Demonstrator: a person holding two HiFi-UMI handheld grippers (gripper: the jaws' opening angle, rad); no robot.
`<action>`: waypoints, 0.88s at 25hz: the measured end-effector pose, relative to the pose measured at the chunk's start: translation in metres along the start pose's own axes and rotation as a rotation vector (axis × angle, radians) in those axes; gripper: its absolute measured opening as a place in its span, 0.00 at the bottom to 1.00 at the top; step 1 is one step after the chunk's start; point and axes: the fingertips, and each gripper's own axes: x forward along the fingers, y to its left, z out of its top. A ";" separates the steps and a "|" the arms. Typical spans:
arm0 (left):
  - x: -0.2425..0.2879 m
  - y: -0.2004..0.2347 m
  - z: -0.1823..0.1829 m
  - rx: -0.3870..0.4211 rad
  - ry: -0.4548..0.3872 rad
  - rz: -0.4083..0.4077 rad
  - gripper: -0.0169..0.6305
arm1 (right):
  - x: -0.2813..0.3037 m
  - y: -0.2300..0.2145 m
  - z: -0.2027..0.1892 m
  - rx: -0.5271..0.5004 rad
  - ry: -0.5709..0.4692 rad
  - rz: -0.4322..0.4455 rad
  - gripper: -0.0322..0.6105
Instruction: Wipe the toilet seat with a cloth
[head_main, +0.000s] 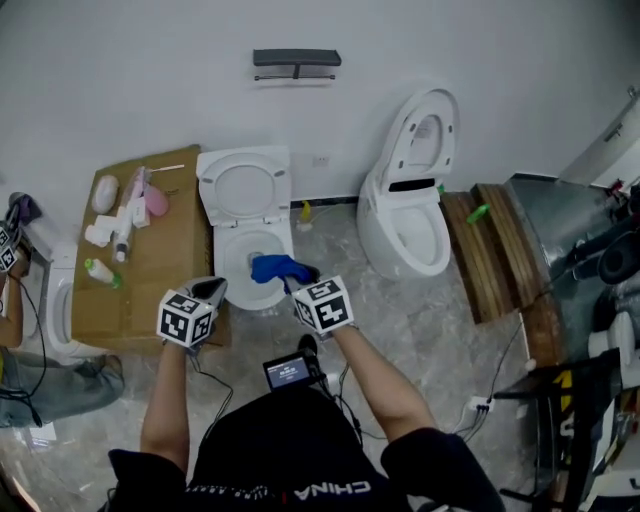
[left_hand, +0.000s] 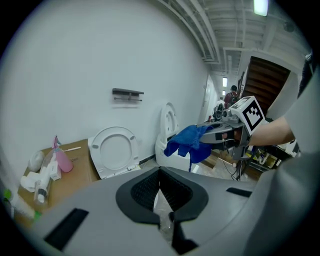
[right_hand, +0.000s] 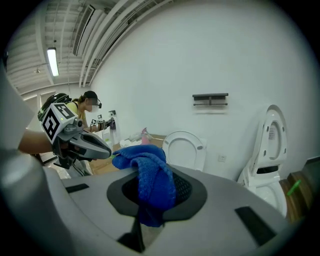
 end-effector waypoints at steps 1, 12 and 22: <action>-0.008 -0.004 -0.007 0.002 0.001 -0.001 0.05 | -0.006 0.010 -0.004 -0.006 0.002 -0.009 0.13; -0.070 -0.055 -0.063 0.016 0.008 -0.033 0.05 | -0.066 0.095 -0.037 -0.076 0.037 -0.032 0.13; -0.076 -0.094 -0.062 0.009 -0.039 0.054 0.05 | -0.112 0.097 -0.054 -0.153 0.062 0.025 0.13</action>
